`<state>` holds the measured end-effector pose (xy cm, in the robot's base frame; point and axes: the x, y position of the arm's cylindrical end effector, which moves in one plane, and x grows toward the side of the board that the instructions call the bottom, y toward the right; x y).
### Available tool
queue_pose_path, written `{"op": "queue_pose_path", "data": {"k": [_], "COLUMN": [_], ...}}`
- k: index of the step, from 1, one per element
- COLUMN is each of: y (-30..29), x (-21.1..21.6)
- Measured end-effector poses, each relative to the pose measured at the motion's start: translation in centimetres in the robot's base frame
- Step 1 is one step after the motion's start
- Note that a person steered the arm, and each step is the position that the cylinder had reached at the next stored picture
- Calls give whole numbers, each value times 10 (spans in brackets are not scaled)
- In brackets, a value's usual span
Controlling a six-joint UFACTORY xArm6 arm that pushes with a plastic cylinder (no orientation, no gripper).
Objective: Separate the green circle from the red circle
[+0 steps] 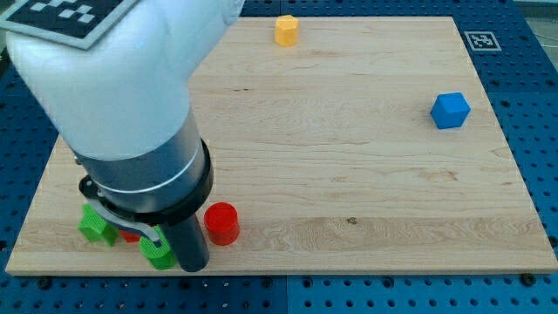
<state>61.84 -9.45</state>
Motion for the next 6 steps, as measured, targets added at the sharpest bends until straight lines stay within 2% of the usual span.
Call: {"op": "queue_pose_path", "data": {"k": [3,5,6], "y": [10,88,109], "x": [-10,-6,-34]}}
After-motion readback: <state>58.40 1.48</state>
